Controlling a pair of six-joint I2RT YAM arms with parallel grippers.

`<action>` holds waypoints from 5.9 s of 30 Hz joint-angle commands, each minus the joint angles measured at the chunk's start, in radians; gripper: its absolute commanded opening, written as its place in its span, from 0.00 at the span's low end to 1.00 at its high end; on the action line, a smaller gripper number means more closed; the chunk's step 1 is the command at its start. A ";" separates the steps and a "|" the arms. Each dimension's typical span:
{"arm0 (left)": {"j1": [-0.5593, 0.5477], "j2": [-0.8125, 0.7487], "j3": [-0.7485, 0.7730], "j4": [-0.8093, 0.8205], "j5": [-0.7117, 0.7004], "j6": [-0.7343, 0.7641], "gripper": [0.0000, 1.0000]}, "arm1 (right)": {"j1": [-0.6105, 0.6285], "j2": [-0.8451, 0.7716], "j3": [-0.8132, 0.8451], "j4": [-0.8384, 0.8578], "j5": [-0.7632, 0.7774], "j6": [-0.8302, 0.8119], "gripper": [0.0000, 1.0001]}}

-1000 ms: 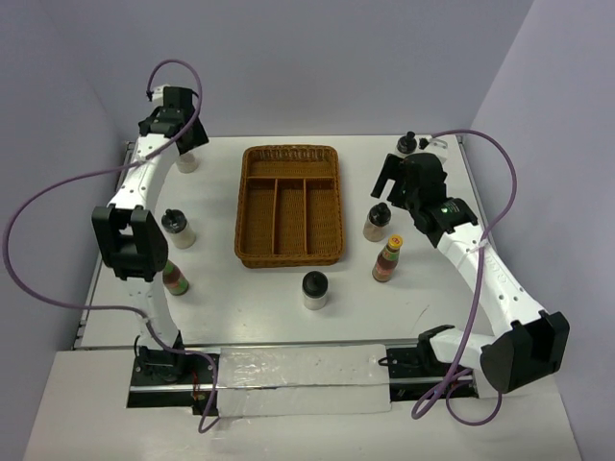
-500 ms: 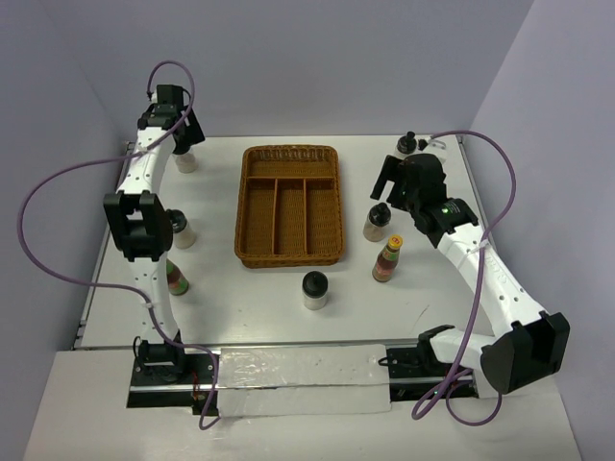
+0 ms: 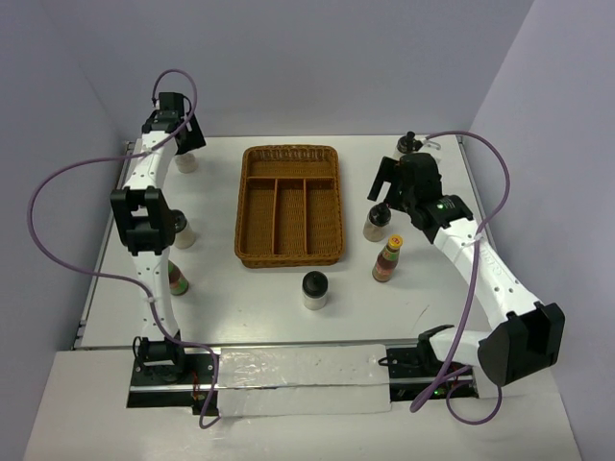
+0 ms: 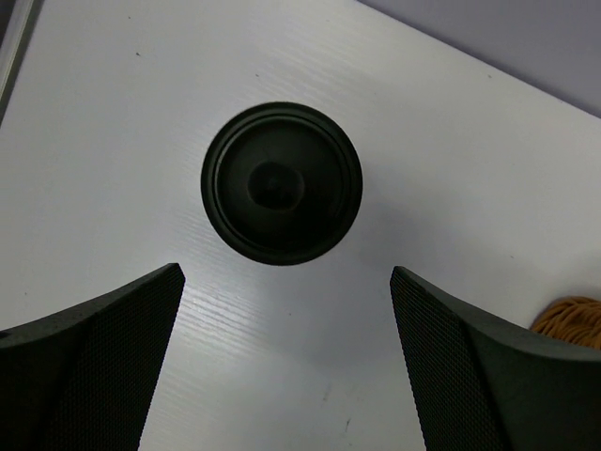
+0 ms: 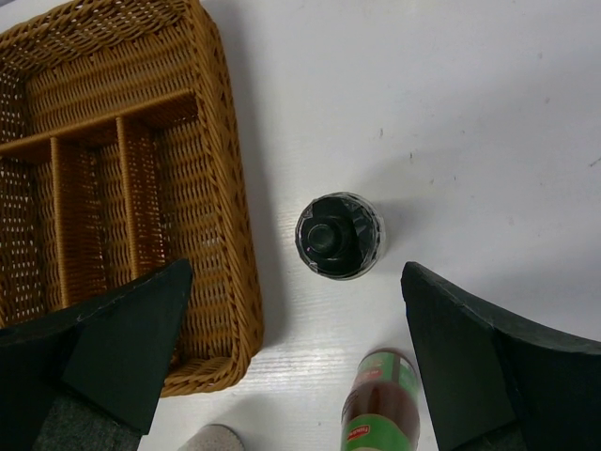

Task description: Organize the condiment bottles

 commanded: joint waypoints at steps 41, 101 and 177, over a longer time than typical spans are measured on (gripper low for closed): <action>0.019 0.052 0.079 0.219 0.021 0.068 0.16 | 0.004 0.048 0.100 -0.023 -0.016 -0.005 1.00; -0.438 -0.118 -0.168 0.372 -0.031 0.086 0.10 | 0.004 -0.034 0.033 -0.040 0.006 -0.004 1.00; -0.288 -1.019 -0.826 -0.011 -0.124 -0.178 0.99 | 0.747 0.118 -0.043 -0.153 -0.025 0.063 1.00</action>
